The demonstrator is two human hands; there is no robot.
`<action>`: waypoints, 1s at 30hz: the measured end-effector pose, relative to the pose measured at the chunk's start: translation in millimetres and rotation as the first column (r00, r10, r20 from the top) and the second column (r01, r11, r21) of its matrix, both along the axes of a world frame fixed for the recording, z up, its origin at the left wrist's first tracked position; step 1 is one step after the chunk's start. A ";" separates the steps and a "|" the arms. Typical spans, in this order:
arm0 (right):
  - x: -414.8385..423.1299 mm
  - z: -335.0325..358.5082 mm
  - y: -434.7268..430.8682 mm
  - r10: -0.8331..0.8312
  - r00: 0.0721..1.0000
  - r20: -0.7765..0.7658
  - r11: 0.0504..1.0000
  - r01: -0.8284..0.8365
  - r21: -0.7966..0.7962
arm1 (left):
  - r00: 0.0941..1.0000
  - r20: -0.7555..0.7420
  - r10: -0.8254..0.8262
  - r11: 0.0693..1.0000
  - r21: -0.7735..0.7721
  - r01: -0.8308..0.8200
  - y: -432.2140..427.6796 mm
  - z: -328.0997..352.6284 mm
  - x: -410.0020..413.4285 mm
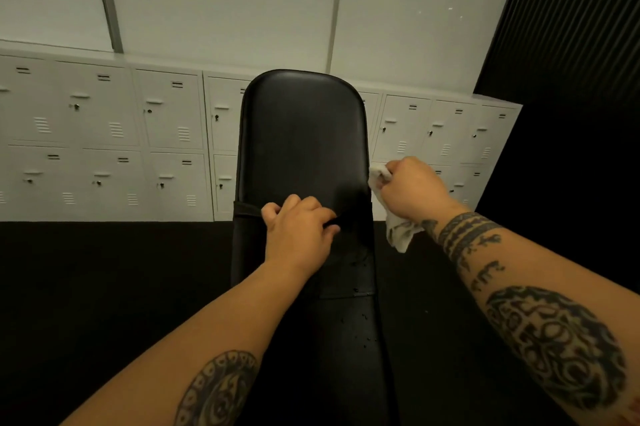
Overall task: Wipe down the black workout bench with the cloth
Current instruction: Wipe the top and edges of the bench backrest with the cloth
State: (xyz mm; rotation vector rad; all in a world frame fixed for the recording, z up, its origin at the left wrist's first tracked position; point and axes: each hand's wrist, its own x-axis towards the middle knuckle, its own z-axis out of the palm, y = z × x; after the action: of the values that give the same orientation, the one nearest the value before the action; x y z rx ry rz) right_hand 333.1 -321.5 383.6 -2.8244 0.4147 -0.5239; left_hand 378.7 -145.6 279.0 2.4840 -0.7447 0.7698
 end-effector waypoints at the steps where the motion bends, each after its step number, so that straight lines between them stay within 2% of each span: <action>1: 0.1 -2.9 -1.0 0.007 1.000 0.014 0.999 -0.007 0.041 | 0.999 0.033 -0.019 1.000 -0.016 0.020 -0.5 -5.6 -2.3; 3: 3.1 -6.6 0.3 0.042 0.999 0.030 0.991 -0.046 0.128 | 0.992 0.105 -0.066 0.997 -0.023 0.069 2.7 -19.9 -3.6; 5: 9.0 -12.3 10.5 0.123 0.992 0.010 0.985 -0.123 0.123 | 0.985 0.150 -0.082 0.996 -0.012 0.085 5.5 -28.8 -1.3; 9: 20.4 -34.5 45.6 0.306 0.927 -0.216 0.942 -0.328 -0.075 | 0.977 0.192 -0.095 0.995 -0.017 0.100 6.2 -31.7 -1.0; 13: 24.4 -33.9 37.0 0.235 0.918 -0.319 0.901 -0.329 -0.282 | 0.974 0.206 -0.094 0.994 -0.040 0.104 8.4 -29.0 2.0; 15: 24.8 -31.8 22.7 0.173 0.937 -0.304 0.886 -0.282 -0.367 | 0.974 0.204 -0.093 0.992 -0.063 0.108 7.2 -23.4 1.9; 17: 24.9 -31.5 13.3 0.143 0.955 -0.259 0.894 -0.237 -0.381 | 0.974 0.203 -0.104 0.989 -0.086 0.124 7.7 -20.4 0.4; 21: 23.1 -32.1 5.0 0.034 0.983 -0.178 0.933 -0.095 -0.347 | 0.978 0.184 -0.100 0.990 -0.078 0.116 10.4 -21.0 -2.4; 24: 21.9 -42.7 12.1 0.001 0.999 -0.055 0.966 -0.015 -0.258 | 0.982 0.165 -0.089 0.992 -0.077 0.103 11.0 -22.3 -4.6; 26: 23.4 -51.1 24.7 0.117 0.993 -0.030 0.965 -0.121 -0.231 | 0.982 0.167 -0.090 0.992 -0.070 0.103 11.7 -25.2 -3.2; 28: 23.4 -54.4 28.0 0.245 0.966 -0.085 0.932 -0.259 -0.255 | 0.980 0.182 -0.081 0.994 -0.063 0.094 12.6 -28.2 -0.8; 30: 20.7 -50.3 16.1 0.285 0.950 -0.127 0.911 -0.310 -0.273 | 0.980 0.183 -0.079 0.993 -0.067 0.092 12.5 -29.3 1.0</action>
State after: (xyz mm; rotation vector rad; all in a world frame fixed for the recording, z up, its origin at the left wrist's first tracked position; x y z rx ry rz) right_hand 353.8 -305.4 333.4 -3.1182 -0.0939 -0.4308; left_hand 379.6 -133.1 249.7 2.3211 -0.8636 0.9814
